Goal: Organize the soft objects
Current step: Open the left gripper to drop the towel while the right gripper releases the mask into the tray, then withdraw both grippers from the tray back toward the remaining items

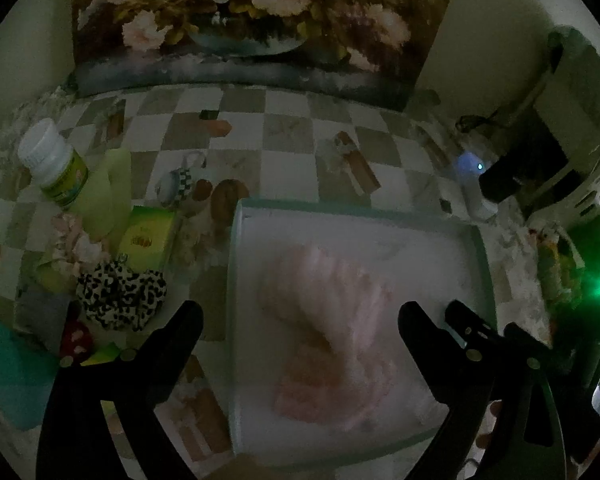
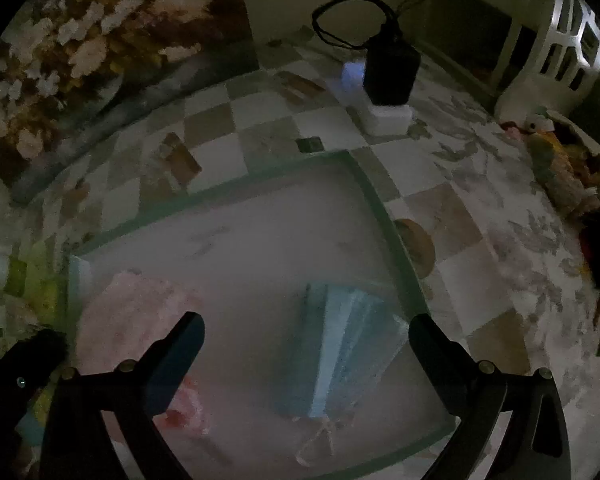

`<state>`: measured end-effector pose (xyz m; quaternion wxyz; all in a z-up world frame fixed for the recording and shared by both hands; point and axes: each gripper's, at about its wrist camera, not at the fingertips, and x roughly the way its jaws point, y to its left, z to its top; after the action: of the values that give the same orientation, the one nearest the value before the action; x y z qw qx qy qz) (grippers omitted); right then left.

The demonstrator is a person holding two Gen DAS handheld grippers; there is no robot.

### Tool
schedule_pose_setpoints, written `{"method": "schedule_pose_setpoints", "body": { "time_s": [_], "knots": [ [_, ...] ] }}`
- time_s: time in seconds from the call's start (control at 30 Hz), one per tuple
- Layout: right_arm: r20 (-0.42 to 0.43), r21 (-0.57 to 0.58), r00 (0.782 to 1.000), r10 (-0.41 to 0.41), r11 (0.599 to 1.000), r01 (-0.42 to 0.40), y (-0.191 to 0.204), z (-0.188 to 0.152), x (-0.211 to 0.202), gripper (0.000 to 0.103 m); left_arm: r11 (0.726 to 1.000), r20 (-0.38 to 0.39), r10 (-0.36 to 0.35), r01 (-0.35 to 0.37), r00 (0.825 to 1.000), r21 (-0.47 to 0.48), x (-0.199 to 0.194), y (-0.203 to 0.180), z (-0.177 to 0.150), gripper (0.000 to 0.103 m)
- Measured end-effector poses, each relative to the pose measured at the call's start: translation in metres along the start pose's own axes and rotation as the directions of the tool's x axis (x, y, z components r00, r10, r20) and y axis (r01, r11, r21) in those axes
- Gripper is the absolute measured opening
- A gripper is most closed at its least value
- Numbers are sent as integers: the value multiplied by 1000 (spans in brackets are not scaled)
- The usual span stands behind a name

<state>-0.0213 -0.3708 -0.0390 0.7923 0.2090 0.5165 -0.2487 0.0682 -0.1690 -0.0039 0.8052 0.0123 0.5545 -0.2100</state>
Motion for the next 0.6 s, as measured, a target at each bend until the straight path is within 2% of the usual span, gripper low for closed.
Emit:
{"method": "schedule_pose_setpoints", "body": {
  "time_s": [0.13, 0.27, 0.37, 0.6],
  "knots": [
    [18, 55, 999, 45, 997, -46, -3, 3, -6, 103, 1000, 15, -7, 7, 1000, -22, -5, 8, 4, 99],
    [65, 96, 996, 59, 993, -66, -8, 10, -19, 103, 999, 28, 26, -24, 999, -42, -10, 21, 9, 99],
    [68, 109, 994, 85, 990, -92, -8, 11, -21, 103, 997, 49, 36, -32, 998, -67, -17, 34, 14, 99],
    [47, 57, 988, 145, 987, -147, 8, 9, -17, 103, 981, 130, 83, -57, 988, -187, -39, 84, 24, 99]
  ]
}}
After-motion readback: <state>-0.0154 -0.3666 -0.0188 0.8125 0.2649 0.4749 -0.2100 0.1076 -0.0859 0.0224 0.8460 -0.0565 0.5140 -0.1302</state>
